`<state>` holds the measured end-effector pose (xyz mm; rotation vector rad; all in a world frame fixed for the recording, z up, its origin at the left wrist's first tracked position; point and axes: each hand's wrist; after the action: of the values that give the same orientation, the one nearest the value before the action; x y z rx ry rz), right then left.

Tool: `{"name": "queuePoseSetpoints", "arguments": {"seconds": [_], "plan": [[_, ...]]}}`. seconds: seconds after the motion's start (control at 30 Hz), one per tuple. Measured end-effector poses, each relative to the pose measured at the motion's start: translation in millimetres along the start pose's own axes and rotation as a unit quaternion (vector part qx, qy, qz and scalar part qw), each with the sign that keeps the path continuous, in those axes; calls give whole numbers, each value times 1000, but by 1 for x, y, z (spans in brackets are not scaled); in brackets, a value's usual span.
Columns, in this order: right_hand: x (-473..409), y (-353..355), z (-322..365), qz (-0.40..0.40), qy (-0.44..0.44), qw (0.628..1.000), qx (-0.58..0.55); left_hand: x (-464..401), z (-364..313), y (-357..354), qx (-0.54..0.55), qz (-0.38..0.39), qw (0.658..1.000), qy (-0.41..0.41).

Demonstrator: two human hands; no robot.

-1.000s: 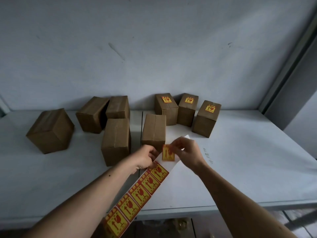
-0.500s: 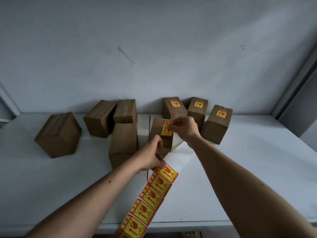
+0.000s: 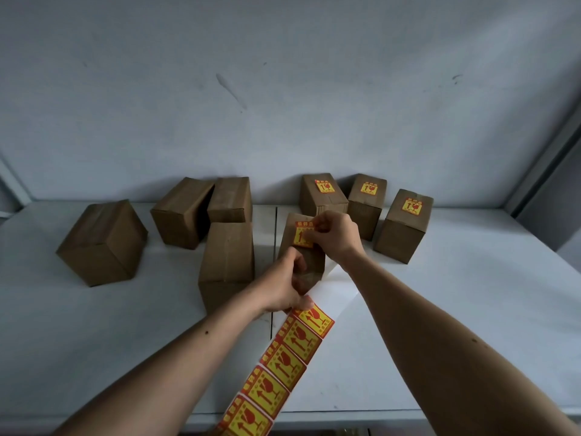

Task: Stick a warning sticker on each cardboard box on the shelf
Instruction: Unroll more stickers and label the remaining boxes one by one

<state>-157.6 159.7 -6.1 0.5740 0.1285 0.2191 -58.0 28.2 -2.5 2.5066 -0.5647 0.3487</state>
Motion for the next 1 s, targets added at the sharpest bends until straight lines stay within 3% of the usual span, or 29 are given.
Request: {"name": "queuePoseSetpoints", "arguments": {"seconds": [0.23, 0.4, 0.57, 0.77, 1.0], "plan": [[1, -7, 0, -52, 19, 997, 52, -1, 4, 0, 14, -1, 1000, -4], [6, -8, -3, -11, 86, 966, 244, -2, 6, 1, 11, -1, 1000, -8], [8, -9, 1, 29, 53, 947, 317, -2, 6, 1, -1, -6, 1000, -12], [14, -2, -5, 75, 58, 952, 292, 4, 9, 3, 3, -2, 1000, -28], [36, 4, -8, 64, 86, 965, 240, 17, 12, 5, -4, 16, 999, -34]]}}
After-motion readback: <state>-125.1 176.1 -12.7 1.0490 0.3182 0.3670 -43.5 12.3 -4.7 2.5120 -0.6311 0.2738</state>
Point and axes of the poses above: each hand's wrist, its own x-axis away from the middle knuckle, its own y-axis out of the back of the hand, z = x × y, and after that the axes turned 10 degrees about z, right-handed
